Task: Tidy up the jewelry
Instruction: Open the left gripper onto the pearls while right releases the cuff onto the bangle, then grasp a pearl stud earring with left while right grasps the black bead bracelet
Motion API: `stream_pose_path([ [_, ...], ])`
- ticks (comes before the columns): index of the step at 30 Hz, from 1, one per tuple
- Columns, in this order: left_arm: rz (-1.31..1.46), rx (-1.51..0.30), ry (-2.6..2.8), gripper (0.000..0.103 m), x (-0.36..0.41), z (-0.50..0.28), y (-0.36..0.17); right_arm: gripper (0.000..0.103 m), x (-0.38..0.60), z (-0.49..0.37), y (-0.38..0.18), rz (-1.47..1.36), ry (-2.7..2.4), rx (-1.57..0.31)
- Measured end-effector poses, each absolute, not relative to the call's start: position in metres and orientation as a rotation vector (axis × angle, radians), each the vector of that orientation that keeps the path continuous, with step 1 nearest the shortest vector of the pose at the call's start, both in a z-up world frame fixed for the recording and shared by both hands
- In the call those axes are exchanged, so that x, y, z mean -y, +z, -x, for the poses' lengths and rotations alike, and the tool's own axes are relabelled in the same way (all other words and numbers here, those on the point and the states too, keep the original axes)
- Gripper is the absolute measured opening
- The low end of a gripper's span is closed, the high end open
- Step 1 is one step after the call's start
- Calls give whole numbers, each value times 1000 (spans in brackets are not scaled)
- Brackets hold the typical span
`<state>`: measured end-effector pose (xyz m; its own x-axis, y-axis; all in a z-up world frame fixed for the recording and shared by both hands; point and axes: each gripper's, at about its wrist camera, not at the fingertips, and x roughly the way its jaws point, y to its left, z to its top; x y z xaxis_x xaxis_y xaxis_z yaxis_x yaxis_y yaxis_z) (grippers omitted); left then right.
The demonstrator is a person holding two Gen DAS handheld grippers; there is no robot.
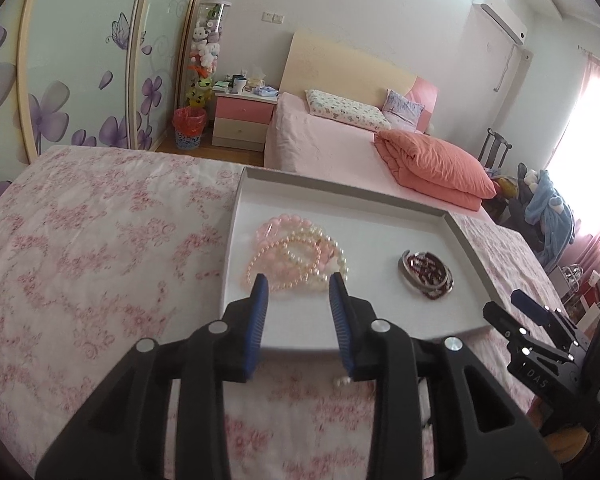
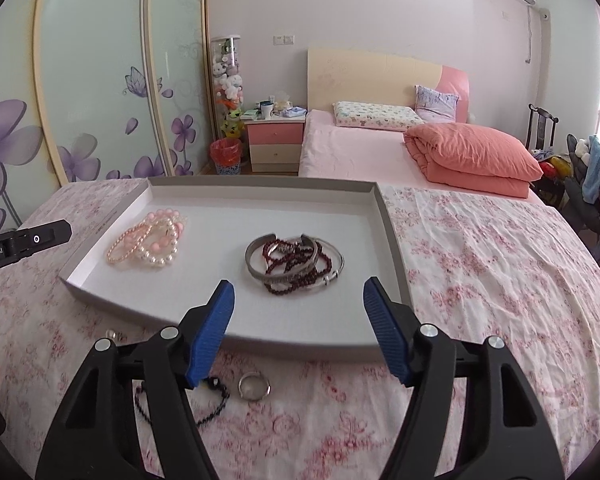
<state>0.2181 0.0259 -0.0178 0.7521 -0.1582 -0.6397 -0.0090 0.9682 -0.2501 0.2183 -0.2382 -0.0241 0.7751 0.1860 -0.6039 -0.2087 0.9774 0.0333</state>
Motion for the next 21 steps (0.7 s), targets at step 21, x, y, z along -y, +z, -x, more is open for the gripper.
stream_pose_path([
  [21, 154, -796, 3, 45, -41, -169, -56, 33, 197, -188, -69, -1, 300, -908],
])
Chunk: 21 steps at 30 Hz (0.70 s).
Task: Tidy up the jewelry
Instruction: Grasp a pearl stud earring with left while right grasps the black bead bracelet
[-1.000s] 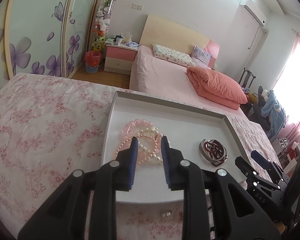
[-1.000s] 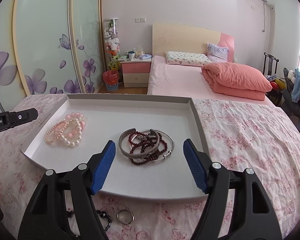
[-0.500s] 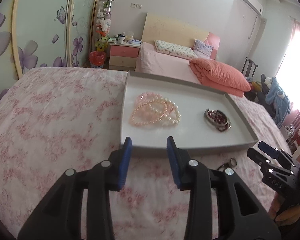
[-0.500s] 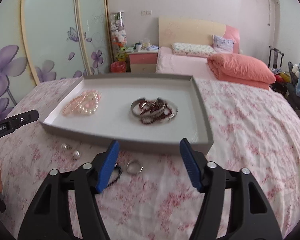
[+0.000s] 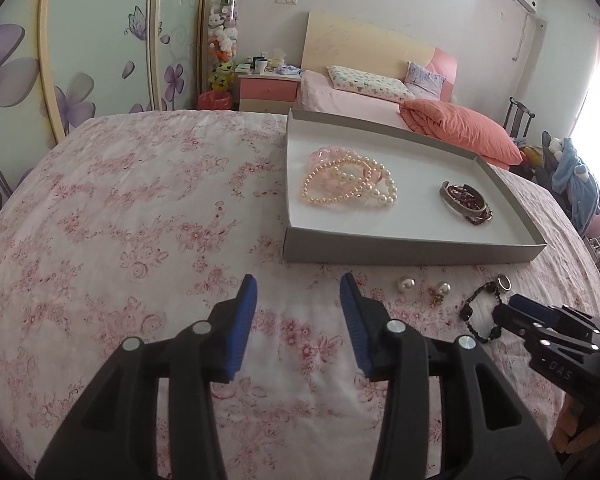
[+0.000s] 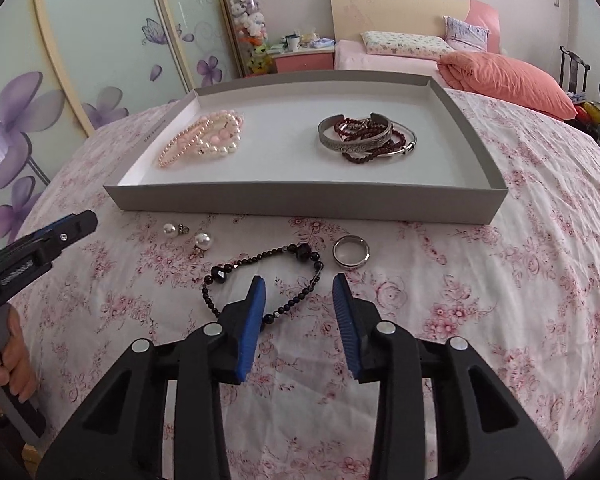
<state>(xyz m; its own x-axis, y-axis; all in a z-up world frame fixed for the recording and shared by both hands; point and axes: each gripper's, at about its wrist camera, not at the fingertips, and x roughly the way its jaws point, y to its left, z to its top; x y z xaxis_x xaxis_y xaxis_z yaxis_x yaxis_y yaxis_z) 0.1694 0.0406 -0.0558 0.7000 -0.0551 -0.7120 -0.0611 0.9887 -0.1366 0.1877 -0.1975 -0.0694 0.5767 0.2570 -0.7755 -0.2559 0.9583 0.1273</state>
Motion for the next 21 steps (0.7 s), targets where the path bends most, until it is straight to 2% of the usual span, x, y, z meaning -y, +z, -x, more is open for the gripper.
stream_pose_path([
  [2, 150, -795, -2, 46, -38, -168, -55, 28, 193, -185, -70, 40, 283, -893],
  [5, 141, -796, -15, 46, -33, -168, -54, 11, 195, -182, -69, 57, 279, -889],
  [6, 138, -797, -19, 47, -30, -168, -55, 8, 198, -181, -69, 57, 282, -888],
  [9, 132, -803, -34, 49, -23, -170, -56, 5, 208, -176, -68, 58, 282, -888],
  [21, 30, -833, -115, 53, 16, -178, -64, 5, 262, -179, -69, 13, 168, -889],
])
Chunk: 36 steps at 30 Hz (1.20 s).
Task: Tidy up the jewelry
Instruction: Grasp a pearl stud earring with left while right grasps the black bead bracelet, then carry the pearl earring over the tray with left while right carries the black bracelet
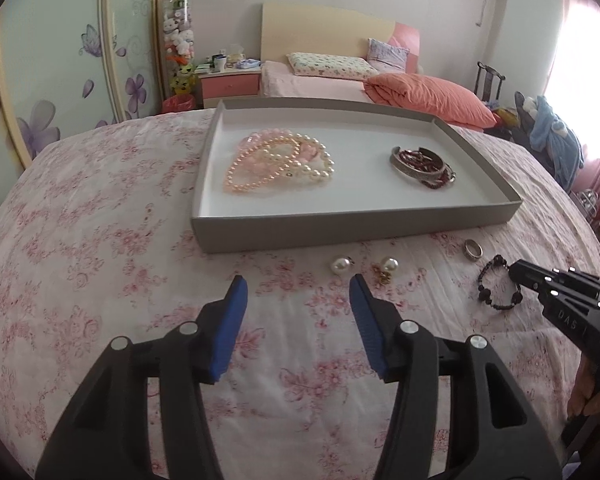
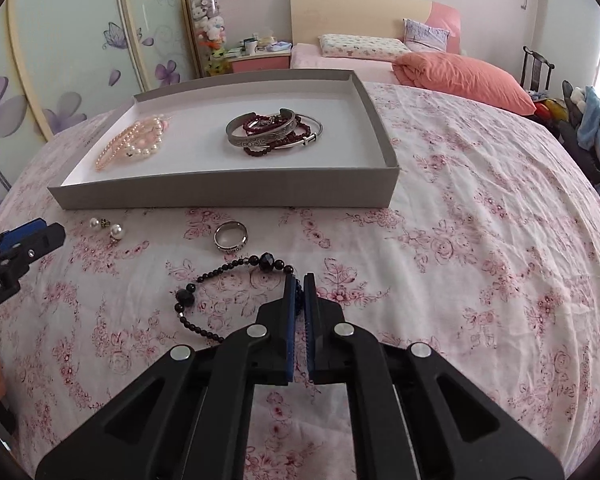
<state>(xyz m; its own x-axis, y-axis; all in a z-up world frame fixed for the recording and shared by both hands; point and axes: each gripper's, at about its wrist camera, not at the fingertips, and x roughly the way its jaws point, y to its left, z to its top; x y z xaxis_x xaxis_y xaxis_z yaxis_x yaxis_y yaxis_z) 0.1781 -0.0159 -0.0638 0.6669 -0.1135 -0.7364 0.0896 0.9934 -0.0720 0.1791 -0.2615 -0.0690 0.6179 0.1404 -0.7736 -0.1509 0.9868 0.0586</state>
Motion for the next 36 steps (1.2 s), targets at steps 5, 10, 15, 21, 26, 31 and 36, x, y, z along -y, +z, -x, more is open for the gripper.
stream_pose_path([
  [5, -4, -851, -128, 53, 26, -183, -70, 5, 260, -178, -69, 33, 178, -887],
  [10, -30, -867, -138, 52, 36, -191, -76, 5, 263, -180, -69, 9, 182, -890],
  [15, -61, -890, -144, 41, 47, -201, -80, 5, 263, -181, -70, 8, 185, -891],
  [21, -81, -898, -132, 30, 59, -210, -83, 5, 263, -181, -69, 9, 184, -891],
  [26, -96, -893, -114, 16, 64, -212, -83, 6, 263, -181, -69, 8, 185, -891],
  [31, -88, -894, -89, 16, 53, -206, -82, 6, 262, -181, -69, 4, 184, -891],
  [36, -62, -900, -62, 16, 29, -192, -81, 7, 261, -180, -70, -3, 182, -892],
])
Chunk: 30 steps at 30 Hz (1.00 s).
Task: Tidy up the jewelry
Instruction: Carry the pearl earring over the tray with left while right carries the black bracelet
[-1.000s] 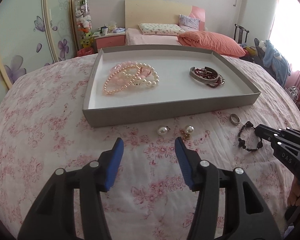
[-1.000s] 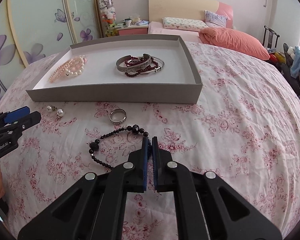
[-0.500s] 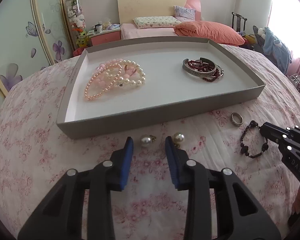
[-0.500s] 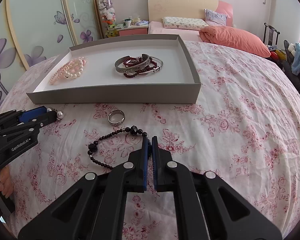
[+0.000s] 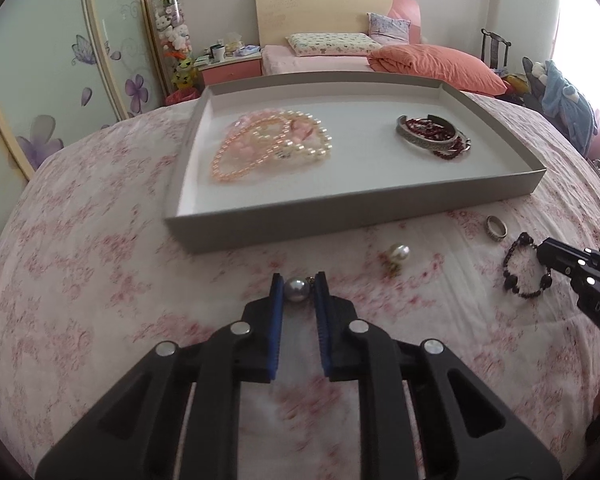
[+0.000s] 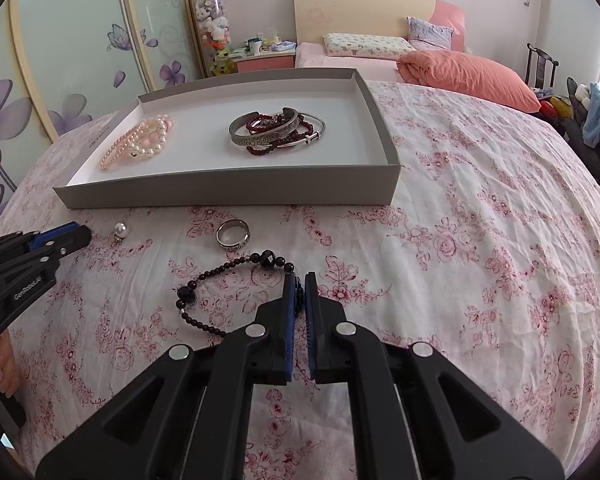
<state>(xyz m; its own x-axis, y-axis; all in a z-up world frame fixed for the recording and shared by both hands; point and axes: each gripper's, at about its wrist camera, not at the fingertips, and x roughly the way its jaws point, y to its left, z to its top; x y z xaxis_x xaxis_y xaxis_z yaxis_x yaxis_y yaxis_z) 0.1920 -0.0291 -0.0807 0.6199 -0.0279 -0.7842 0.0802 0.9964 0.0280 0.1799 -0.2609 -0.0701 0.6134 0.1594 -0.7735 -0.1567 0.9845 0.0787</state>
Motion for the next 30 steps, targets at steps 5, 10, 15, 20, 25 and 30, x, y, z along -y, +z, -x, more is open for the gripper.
stream_pose_path([
  [5, -40, -896, -49, 16, 14, -179, -80, 13, 260, -178, -70, -8, 185, -892],
  [10, -28, -897, -50, 17, 12, -177, -80, 11, 259, -178, -70, 15, 185, -890],
  [15, -16, -898, -56, 17, 11, -177, -80, 9, 259, -178, -70, 5, 195, -891],
  [20, -8, -898, -59, 17, 10, -176, -79, 5, 262, -178, -70, -12, 197, -890],
  [25, 5, -894, -59, 16, 8, -176, -78, 5, 260, -171, -63, -22, 230, -847],
  [30, 30, -885, -44, 16, 2, -170, -76, 5, 258, -163, -45, -51, 281, -772],
])
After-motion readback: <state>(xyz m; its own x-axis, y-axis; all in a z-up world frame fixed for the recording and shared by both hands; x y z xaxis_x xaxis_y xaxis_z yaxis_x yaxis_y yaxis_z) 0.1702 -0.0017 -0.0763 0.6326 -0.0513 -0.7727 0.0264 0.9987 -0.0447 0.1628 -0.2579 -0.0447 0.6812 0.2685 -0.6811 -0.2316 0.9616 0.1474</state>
